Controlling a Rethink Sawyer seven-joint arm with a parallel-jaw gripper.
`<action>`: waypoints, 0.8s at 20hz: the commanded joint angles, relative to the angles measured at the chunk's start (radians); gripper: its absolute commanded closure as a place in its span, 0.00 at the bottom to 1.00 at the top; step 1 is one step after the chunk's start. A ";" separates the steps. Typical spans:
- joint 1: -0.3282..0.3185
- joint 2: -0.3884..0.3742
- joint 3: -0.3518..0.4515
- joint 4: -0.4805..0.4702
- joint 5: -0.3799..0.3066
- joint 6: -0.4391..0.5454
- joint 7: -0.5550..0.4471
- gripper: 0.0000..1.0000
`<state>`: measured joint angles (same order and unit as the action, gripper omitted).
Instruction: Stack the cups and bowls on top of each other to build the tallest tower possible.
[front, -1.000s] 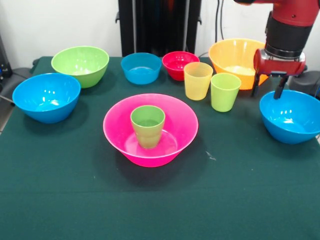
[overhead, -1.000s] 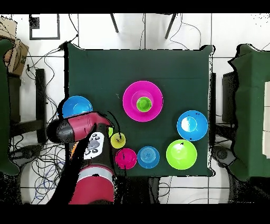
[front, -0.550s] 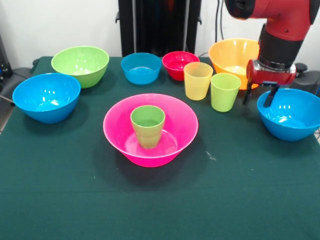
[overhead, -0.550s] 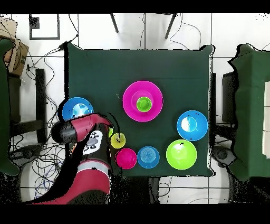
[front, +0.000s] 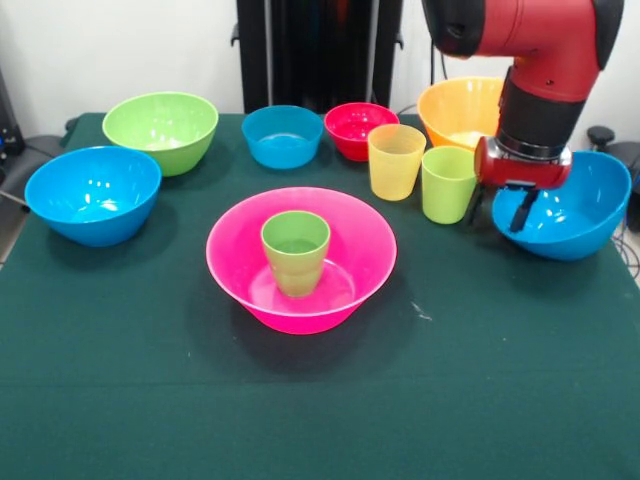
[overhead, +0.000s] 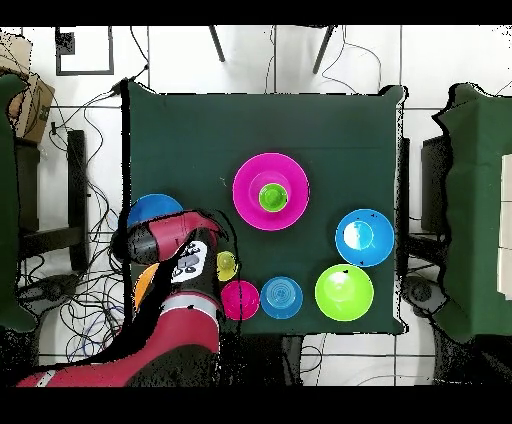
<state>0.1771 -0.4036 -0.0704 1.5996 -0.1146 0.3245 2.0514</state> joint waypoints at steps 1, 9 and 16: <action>-0.025 0.024 0.036 -0.021 0.014 -0.026 0.118 1.00; -0.082 -0.005 0.076 0.026 -0.003 -0.032 0.080 1.00; -0.115 -0.019 0.086 0.034 0.005 -0.014 0.083 1.00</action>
<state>0.1017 -0.4484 -0.0599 1.6033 -0.1136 0.3240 2.0514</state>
